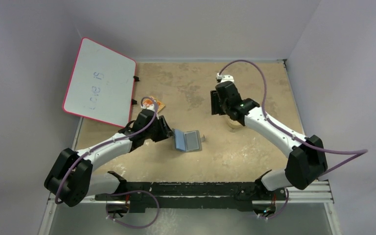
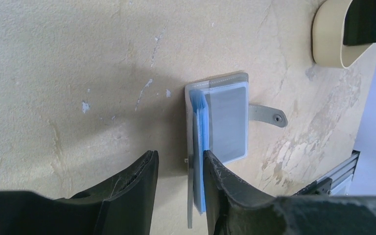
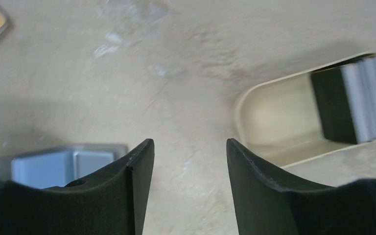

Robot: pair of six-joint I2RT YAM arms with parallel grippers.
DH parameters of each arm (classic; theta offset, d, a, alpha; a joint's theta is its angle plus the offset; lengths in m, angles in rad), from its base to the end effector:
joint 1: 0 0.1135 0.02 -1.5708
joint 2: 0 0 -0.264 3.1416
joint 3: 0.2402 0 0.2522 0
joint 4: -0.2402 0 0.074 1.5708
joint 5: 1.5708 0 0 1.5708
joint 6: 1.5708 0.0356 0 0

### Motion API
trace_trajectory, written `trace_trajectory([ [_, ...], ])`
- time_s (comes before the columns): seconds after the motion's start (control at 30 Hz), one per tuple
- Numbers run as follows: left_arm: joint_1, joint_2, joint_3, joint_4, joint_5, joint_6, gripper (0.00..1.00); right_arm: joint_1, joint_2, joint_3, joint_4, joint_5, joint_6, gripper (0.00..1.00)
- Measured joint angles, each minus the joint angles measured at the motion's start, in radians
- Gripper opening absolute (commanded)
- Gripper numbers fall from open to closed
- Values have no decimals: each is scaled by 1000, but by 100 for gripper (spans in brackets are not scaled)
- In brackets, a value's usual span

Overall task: Put the credit cards into the card holder
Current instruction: Pick up the credit card from the storage box.

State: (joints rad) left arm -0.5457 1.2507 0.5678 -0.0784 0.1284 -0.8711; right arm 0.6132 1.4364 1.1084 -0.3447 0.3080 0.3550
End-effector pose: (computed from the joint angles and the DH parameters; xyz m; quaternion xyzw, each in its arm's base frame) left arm 0.2062 -0.1305 0.1806 -0.1237 0.9093 -0.3005 0.2601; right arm 0.2681 0.1755 0.2858 -0.0486 0.8914 0.0773 0.4440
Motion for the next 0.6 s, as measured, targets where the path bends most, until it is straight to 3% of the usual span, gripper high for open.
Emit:
trace_trajectory([
  [0.6,0,13,0,16,49,-4,46,-199,68,38,-71,136,-159,73],
])
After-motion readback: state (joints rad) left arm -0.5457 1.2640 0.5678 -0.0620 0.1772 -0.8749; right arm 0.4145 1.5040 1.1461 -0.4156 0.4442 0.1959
